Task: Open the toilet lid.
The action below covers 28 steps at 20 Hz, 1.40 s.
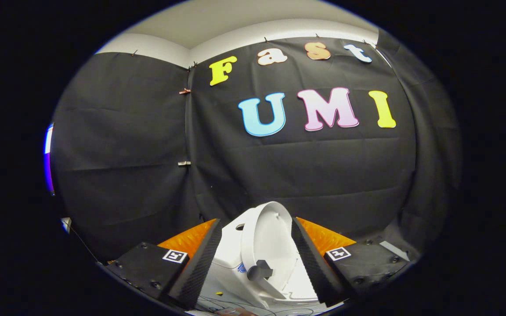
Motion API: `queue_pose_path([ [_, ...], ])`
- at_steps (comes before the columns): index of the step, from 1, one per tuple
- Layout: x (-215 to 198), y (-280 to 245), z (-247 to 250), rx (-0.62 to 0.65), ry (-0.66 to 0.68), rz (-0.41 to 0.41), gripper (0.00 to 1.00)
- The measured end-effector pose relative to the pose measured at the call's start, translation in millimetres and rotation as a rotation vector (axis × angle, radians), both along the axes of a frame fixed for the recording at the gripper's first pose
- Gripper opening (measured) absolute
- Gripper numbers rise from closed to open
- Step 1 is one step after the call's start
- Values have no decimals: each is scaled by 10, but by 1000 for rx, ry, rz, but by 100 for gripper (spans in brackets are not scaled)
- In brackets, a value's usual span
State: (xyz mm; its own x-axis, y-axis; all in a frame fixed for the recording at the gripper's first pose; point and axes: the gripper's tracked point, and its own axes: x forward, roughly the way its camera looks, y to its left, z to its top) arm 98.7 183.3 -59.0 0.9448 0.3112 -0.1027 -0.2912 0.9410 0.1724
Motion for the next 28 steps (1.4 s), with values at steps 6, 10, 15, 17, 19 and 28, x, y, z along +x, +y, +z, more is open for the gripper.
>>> queue_pose_path([
  [6,-515,-486,565,-47,-40,-60,99],
  [10,-802,-850,778,-80,-62,-130,99],
  [15,-956,-1183,837,-83,-68,-191,99],
  [17,-977,-1294,827,-77,-63,-215,99],
  [19,-1007,-1363,811,-77,-58,-227,99],
  [28,-1088,-1519,804,-83,-62,-245,99],
])
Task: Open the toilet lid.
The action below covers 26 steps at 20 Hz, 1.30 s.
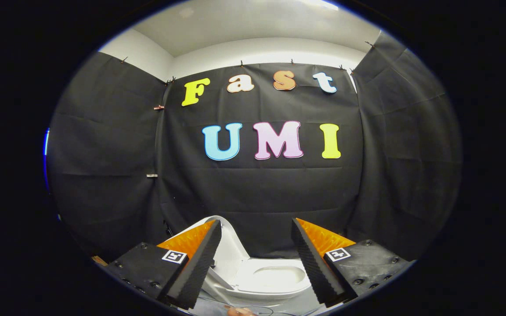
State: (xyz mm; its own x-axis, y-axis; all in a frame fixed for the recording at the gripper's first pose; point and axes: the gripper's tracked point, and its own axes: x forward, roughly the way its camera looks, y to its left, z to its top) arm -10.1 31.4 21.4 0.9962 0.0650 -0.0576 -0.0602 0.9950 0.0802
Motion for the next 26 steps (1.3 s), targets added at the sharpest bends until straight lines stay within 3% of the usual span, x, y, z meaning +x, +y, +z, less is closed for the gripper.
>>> queue_pose_path([
  [26,-15,-113,-28,8,-3,-33,99],
])
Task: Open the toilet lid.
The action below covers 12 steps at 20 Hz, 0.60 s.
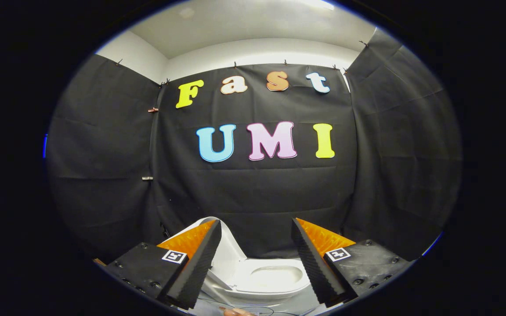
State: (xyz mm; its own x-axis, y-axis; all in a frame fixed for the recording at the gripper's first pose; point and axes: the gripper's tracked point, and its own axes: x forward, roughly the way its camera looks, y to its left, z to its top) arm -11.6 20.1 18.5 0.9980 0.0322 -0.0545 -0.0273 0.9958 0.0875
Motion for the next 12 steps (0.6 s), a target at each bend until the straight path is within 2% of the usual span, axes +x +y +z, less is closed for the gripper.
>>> queue_pose_path([
  [12,-31,0,8,0,-5,0,99],
])
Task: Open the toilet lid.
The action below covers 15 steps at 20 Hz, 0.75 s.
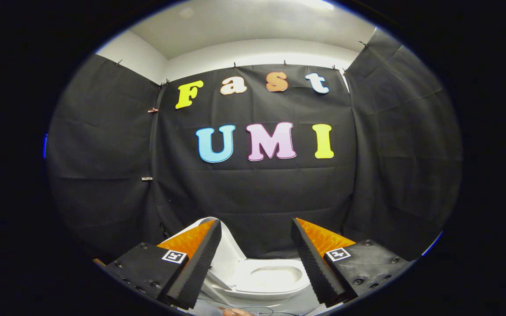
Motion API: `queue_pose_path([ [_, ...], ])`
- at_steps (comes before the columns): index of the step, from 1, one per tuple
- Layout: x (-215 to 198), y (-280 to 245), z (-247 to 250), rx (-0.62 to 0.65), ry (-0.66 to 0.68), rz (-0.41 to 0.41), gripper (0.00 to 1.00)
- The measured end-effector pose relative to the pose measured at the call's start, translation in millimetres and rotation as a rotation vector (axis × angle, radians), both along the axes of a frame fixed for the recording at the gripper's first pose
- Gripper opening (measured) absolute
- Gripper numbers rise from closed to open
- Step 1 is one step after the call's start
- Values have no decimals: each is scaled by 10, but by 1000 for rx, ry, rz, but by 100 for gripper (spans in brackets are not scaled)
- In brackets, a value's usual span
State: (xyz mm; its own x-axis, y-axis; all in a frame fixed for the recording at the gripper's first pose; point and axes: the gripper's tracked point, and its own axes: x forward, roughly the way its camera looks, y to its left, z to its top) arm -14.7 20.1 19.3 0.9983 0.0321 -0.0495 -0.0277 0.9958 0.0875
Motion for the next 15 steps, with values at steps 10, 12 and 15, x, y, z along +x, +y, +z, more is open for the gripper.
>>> queue_pose_path([
  [10,17,-25,-15,-8,-1,-12,99],
  [12,-5,-18,-7,-9,-2,-11,99],
  [15,-10,-16,1,-9,-4,-12,99],
])
